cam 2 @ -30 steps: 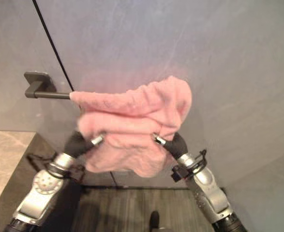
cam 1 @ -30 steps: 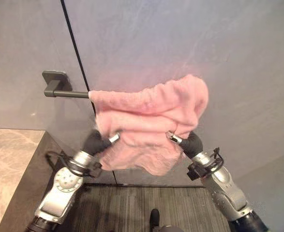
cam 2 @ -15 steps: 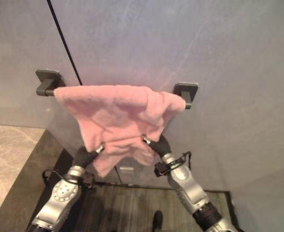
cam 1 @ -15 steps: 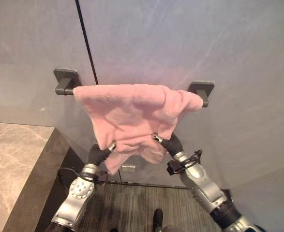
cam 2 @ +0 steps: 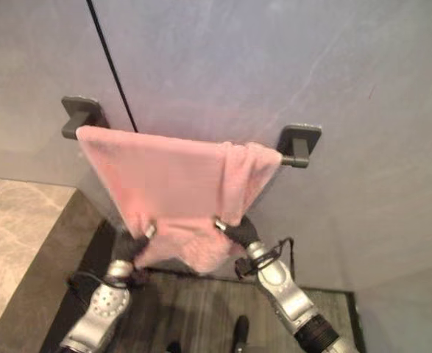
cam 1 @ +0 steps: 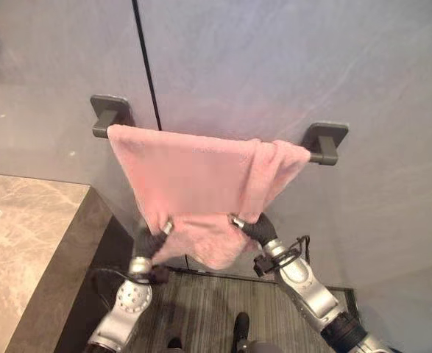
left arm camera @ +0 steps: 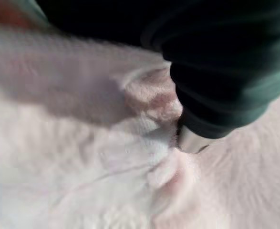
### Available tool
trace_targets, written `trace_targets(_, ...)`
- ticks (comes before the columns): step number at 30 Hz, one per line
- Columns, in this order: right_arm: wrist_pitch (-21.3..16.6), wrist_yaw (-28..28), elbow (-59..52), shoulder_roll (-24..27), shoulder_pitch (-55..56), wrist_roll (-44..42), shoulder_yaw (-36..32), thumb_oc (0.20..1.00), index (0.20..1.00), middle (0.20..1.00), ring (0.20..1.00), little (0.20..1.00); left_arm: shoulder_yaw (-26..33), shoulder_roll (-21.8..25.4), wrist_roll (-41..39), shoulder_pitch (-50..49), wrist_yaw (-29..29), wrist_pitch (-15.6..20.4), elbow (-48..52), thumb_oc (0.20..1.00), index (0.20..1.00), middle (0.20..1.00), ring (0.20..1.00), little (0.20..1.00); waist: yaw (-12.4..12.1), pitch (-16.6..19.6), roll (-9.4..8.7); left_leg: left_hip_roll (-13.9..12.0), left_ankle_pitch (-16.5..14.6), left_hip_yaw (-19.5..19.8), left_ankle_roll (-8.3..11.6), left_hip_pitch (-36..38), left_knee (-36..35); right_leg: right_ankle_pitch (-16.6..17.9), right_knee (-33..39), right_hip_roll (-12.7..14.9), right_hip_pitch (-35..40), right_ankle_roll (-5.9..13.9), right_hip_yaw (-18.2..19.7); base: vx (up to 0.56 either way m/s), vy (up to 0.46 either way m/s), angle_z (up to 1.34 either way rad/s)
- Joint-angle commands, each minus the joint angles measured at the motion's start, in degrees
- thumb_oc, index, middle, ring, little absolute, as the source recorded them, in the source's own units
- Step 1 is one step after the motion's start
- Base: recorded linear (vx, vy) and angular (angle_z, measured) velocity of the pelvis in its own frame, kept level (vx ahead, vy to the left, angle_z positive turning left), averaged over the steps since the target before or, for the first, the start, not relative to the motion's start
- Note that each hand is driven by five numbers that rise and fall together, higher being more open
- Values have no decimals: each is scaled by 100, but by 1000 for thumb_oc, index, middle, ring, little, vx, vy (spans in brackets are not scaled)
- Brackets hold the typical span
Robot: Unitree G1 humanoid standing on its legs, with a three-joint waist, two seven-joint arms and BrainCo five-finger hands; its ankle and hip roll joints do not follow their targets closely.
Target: Put brush and paste in cup on sink, flatten towel.
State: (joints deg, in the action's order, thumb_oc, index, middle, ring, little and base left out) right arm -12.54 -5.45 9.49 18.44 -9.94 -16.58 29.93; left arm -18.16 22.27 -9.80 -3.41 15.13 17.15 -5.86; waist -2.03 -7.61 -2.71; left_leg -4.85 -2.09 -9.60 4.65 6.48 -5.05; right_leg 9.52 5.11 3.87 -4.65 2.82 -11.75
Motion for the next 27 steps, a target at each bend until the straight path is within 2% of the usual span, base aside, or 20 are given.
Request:
trace_targets(1,271,-22,239,-33,-21,15,-143,200,200,200,200,200,138,172,-140,112,-270,-314,-426,200,200,200,200,200,28,43,36,69,622,-249,-58,-575,5,-426,-11,409,826,553,-29,6,13,-4)
trace_targets(2,308,27,308,-62,-7,-95,-142,200,200,200,200,200,150,136,-197,118,-300,-387,-553,200,200,200,200,200,39,47,40,66,622,-251,-60,-575,5,-420,-11,412,820,552,-18,0,0,0)
trace_targets(3,395,142,390,-97,31,-284,-133,1000,1000,1000,1000,1000,131,106,-244,118,-438,-513,-729,316,316,316,316,316,58,55,51,64,618,-263,-62,-581,5,-414,-11,412,804,553,-10,0,0,0)
trace_targets(4,510,150,333,-67,21,-207,-98,1000,1000,1000,1000,1000,163,104,-234,134,-461,-610,-722,1000,1000,1000,1000,1000,67,58,54,62,620,-279,-59,-586,5,-402,-11,415,786,552,10,0,0,0)
trace_targets(7,613,300,263,23,-41,-213,-59,1000,1000,1000,1000,1000,136,185,203,122,-591,-795,-625,1000,1000,1000,1000,1000,79,59,61,62,610,-297,-63,-597,5,-396,-11,412,755,553,42,0,0,0)
trace_targets(11,706,342,390,23,-52,-171,-76,1000,1000,1000,1000,1000,179,209,298,69,-720,-903,-710,1000,1000,1000,1000,1000,83,72,69,52,603,-330,-60,-600,5,-391,-11,418,738,558,50,0,0,0)
trace_targets(13,776,368,554,-59,38,-455,-137,1000,1000,1000,1000,1000,248,131,189,20,-780,-984,-922,1000,1000,1000,1000,1000,104,92,85,46,598,-359,-55,-600,5,-390,-11,413,717,555,69,6,5,-3)
trace_targets(17,768,73,1021,-339,289,-1230,-465,1000,1000,1000,1000,1000,313,0,103,-42,-684,-1066,-1197,1000,1000,1000,1000,1000,145,104,114,40,598,-400,-51,-591,5,-378,-11,421,709,556,86,3,1,-1)
trace_targets(20,648,-305,1257,-517,511,-1531,-881,1000,1000,1000,1000,1000,507,-83,46,-151,-416,-1081,-1254,1000,1000,1000,1000,1000,181,102,147,41,589,-434,-52,-592,5,-367,-11,422,684,559,112,0,12,-4)
trace_targets(24,129,-1278,1226,-877,731,-2166,-1545,1000,1000,1000,1000,1000,945,-301,-58,-158,567,-916,-1214,1000,1000,1000,1000,1000,228,75,172,41,588,-463,-49,-612,5,-347,-11,427,641,559,123,-10,14,-12)
trace_targets(27,-239,-1746,749,-850,1018,-1938,-1865,1000,1000,1000,1000,1000,1324,-310,118,-217,1202,-702,-970,1000,1000,1000,1000,1000,262,42,176,31,585,-478,-39,-625,5,-338,-11,435,624,560,136,-13,9,-2)
